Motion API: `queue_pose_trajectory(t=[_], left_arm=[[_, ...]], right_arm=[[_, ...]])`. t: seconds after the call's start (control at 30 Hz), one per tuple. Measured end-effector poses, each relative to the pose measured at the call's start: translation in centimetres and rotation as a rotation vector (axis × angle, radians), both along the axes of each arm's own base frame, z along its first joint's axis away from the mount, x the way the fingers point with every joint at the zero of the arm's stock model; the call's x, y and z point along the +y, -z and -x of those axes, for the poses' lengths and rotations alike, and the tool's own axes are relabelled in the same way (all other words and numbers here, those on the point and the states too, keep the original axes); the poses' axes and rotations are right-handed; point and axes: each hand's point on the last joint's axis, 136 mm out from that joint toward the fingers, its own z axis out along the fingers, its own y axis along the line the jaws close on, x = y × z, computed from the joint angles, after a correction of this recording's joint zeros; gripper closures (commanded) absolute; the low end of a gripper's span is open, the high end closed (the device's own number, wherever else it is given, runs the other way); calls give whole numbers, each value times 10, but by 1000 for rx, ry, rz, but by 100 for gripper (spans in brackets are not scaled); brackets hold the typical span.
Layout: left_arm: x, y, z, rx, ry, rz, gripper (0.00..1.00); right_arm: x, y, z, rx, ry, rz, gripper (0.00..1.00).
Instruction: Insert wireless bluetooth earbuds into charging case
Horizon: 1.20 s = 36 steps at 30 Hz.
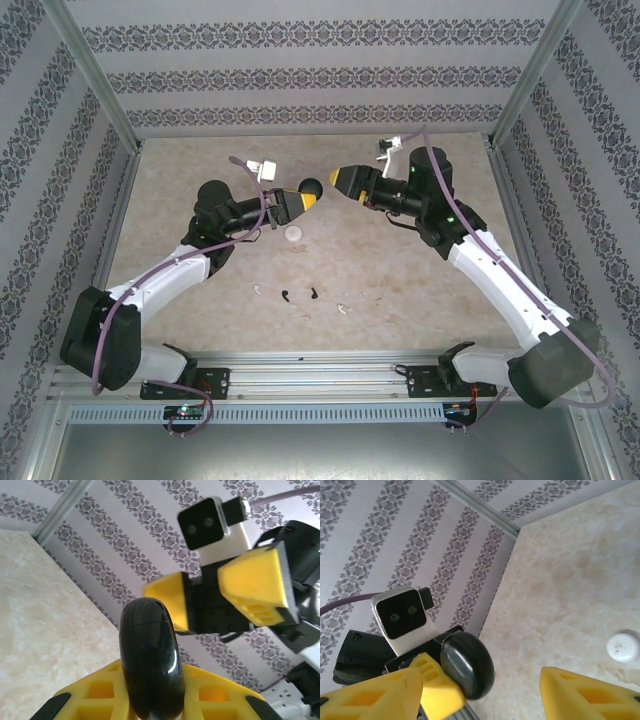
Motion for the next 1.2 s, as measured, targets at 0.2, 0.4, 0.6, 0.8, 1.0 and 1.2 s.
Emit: queue_pose_trajectory(t=[0.2,0.4,0.6,0.8,1.0,1.2], left_arm=[[-1,-5,9,21,41,15,91],[-1,-12,13,33,67,35,92],[-2,-20,16,30,93,48,91],[-2,-22,17,27,97,53,91],[-3,-22,20,36,111,52,91],[0,-20,29,21,141,30,90]], right_arm=[[21,-8,5,-18,-94,-75,45],[33,-15,15,-45,-156,-102,47],[40,-6,15,-25,-172,-95,50],[41,-5,16,-13,-181,-101,63],[44,-6,20,-30,-205,-96,79],[49,-8,31,-122,-204,1,85]])
